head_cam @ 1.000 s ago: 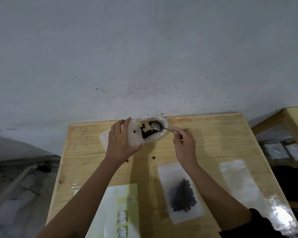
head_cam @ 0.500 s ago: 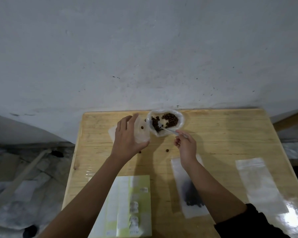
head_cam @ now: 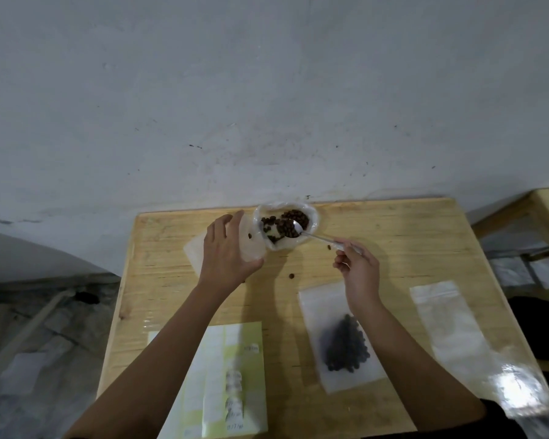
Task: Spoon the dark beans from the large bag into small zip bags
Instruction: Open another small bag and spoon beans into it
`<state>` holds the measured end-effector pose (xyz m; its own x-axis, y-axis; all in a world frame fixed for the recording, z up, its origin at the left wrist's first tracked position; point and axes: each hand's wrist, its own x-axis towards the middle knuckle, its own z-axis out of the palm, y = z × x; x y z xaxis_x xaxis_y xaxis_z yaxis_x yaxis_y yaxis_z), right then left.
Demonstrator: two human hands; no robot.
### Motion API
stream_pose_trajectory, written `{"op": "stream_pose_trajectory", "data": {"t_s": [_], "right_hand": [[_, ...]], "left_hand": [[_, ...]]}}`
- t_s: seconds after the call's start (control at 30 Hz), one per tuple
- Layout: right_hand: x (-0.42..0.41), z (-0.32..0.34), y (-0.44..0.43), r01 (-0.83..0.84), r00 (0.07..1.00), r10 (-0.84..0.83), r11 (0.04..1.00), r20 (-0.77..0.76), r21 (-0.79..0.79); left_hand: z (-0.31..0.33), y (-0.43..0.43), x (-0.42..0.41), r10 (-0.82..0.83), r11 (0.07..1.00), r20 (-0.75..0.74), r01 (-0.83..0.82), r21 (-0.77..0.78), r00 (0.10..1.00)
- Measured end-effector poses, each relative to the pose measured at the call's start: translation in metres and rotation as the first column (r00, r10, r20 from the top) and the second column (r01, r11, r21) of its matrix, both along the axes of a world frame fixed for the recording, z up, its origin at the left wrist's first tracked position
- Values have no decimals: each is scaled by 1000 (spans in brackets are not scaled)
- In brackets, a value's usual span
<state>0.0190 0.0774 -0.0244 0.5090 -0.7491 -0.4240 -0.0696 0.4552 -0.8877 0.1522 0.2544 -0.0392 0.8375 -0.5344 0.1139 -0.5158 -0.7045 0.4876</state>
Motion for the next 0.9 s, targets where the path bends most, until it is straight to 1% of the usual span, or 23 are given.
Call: {"op": "stream_pose_trajectory", "data": {"t_s": [0.1, 0.17, 0.27, 0.33, 0.37, 0.43, 0.5, 0.6, 0.7, 0.9], "right_hand": [[-9, 13, -7, -58, 997, 63, 994, 45, -93], [-16, 20, -9, -129, 987, 144, 972, 65, -197], [-25, 30, -11, -230, 959, 276, 889, 64, -397], [-29, 34, -13, -238, 953, 299, 837, 47, -492], [-31, 34, -14, -224, 956, 288, 826, 47, -517], [-33, 35, -16, -178, 968, 244, 827, 55, -534], [-34, 33, -18, -151, 980, 196, 819, 22, -553], [-30, 26, -16, -179, 983, 164, 803, -78, -568], [-20, 16, -9, -227, 972, 155, 802, -175, -552], [1, -4, 7, -236, 960, 125, 841, -250, -486]], "left_hand": [[0, -11, -7, -11, 1000, 19, 11, -8, 1000], [2, -19, -12, -19, 1000, 20, 19, -12, 1000], [3, -29, -20, -45, 999, 16, 45, -10, 999], [2, -32, -24, -68, 997, 44, 70, -29, 997], [2, -33, -26, -70, 996, 53, 72, -44, 996], [2, -32, -29, -60, 996, 50, 63, -59, 997], [3, -29, -31, -57, 996, 61, 61, -59, 997], [3, -20, -29, -45, 998, 76, 49, -51, 996], [6, -10, -27, -15, 998, 60, 18, -52, 998], [9, 14, -20, 22, 997, 38, -19, -77, 999]]}}
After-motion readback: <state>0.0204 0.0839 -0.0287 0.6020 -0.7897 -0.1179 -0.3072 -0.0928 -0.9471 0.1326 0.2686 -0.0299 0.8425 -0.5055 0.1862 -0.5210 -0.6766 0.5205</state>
